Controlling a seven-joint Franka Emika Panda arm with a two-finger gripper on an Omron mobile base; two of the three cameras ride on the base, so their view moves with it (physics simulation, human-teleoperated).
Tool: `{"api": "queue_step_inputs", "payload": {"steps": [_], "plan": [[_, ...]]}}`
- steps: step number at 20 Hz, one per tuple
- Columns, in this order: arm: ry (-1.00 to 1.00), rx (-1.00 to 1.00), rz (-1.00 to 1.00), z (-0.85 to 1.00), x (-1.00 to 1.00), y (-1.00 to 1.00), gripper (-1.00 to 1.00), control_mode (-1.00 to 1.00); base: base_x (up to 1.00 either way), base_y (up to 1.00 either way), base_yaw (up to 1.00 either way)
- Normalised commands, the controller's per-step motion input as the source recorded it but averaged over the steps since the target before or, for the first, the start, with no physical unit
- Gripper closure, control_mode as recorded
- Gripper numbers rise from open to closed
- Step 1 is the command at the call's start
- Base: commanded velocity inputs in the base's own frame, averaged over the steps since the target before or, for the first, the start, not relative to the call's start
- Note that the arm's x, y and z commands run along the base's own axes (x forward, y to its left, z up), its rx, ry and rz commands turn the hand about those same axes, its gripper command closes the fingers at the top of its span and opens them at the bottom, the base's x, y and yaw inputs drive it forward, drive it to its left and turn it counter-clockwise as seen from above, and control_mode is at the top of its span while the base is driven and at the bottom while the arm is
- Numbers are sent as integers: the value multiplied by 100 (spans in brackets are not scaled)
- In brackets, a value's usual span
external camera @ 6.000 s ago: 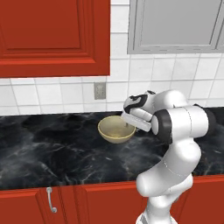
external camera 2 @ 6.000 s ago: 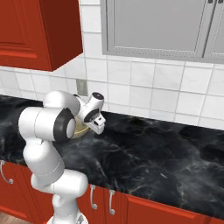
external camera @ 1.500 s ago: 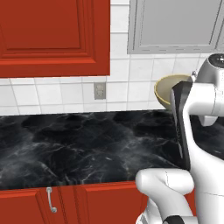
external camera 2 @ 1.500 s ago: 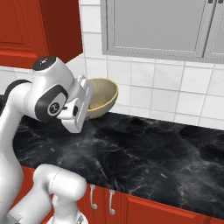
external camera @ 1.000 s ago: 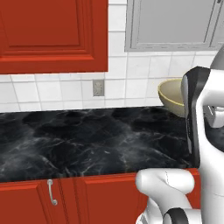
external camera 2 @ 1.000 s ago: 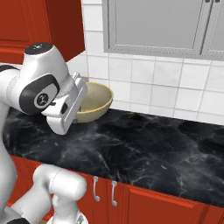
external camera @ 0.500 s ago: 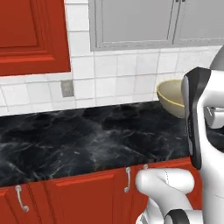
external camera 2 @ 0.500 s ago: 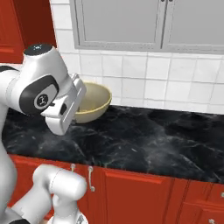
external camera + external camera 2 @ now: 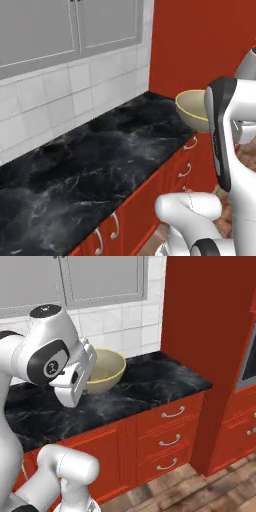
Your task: Open the cabinet. Pick the bowls from the counter and place them in the cabinet. Then close the cabinet.
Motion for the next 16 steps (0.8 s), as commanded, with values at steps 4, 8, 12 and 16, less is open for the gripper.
{"api": "queue_step_inputs", "payload": {"steps": [4, 8, 12, 16], "plan": [[0, 0, 0, 0, 0, 0, 100, 100, 0, 0, -100], [0, 0, 0, 0, 0, 0, 100, 100, 0, 0, -100], [0, 0, 0, 0, 0, 0, 100, 100, 0, 0, -100], [0, 0, 0, 0, 0, 0, 100, 100, 7, -19, -91]]}}
